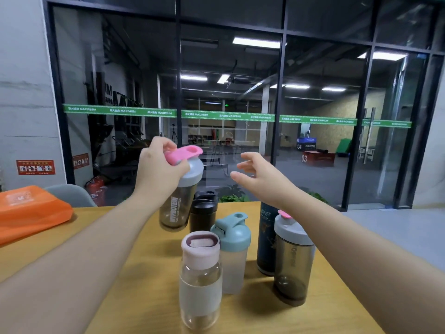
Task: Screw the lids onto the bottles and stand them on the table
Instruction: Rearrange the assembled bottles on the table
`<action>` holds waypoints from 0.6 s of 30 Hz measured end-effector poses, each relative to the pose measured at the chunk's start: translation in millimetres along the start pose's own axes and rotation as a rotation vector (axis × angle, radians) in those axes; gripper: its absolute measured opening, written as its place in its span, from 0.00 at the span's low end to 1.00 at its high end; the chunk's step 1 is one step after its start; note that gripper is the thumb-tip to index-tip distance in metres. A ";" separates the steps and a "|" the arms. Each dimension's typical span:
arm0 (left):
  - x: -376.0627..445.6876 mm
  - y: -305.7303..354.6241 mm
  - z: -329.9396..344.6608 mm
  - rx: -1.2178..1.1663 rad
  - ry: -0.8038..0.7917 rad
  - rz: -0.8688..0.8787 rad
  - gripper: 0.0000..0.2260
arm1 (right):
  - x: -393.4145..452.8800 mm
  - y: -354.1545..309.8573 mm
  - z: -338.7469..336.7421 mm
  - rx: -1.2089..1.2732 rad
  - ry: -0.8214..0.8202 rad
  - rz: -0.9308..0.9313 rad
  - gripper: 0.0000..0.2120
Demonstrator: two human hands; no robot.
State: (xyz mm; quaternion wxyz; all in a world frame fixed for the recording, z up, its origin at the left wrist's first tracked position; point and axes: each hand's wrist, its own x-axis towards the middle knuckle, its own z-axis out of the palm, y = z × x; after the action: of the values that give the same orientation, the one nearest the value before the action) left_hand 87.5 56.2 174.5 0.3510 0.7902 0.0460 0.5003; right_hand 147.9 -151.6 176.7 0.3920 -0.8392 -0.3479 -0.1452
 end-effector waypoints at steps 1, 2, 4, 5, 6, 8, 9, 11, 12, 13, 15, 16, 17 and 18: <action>2.7 8.3 -4.4 -0.035 0.000 0.033 0.13 | 0.7 -4.5 -2.2 0.067 0.007 -0.003 0.31; 5.6 17.1 -8.4 -0.069 -0.003 0.062 0.13 | 1.5 -9.3 -5.1 0.127 0.009 -0.006 0.32; 11.4 35.9 -15.3 -0.143 -0.010 0.103 0.11 | 3.7 -16.8 -11.7 0.227 0.000 -0.014 0.33; 14.5 44.7 -17.8 -0.185 -0.013 0.115 0.11 | 4.6 -19.7 -14.8 0.277 -0.004 -0.020 0.33; 17.5 53.1 -20.0 -0.228 -0.015 0.124 0.10 | 4.5 -22.9 -18.1 0.325 -0.010 -0.025 0.34; 22.5 65.5 -22.7 -0.313 -0.035 0.123 0.09 | 3.6 -27.3 -23.1 0.408 -0.017 -0.034 0.33; 24.0 70.1 -23.6 -0.365 -0.056 0.113 0.09 | 3.3 -28.1 -24.9 0.440 -0.017 -0.031 0.32; 24.7 77.7 -24.8 -0.482 -0.107 0.087 0.09 | 2.5 -29.1 -28.8 0.500 -0.021 -0.014 0.33; 24.2 81.5 -25.0 -0.530 -0.135 0.074 0.08 | 1.6 -29.4 -30.5 0.535 -0.035 -0.003 0.34; 23.4 84.9 -25.2 -0.570 -0.168 0.060 0.08 | 1.0 -29.5 -31.8 0.570 -0.059 0.004 0.33; 20.2 89.8 -23.3 -0.627 -0.251 0.029 0.08 | -3.9 -30.1 -34.1 0.626 -0.127 0.010 0.24; 18.1 91.1 -22.0 -0.643 -0.297 0.013 0.08 | -6.4 -29.8 -34.8 0.654 -0.165 0.023 0.23; 15.6 91.9 -20.2 -0.655 -0.347 -0.004 0.08 | -8.9 -27.4 -35.5 0.675 -0.195 0.042 0.24; 12.8 92.9 -18.3 -0.671 -0.397 -0.021 0.08 | -11.4 -24.5 -36.3 0.704 -0.225 0.067 0.26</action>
State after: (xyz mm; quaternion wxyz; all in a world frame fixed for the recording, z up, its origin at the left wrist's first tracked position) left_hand 52.9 1.3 244.6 0.5970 0.7124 -0.1809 0.3214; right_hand 123.7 -173.5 208.1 0.6204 -0.6745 -0.3900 0.0895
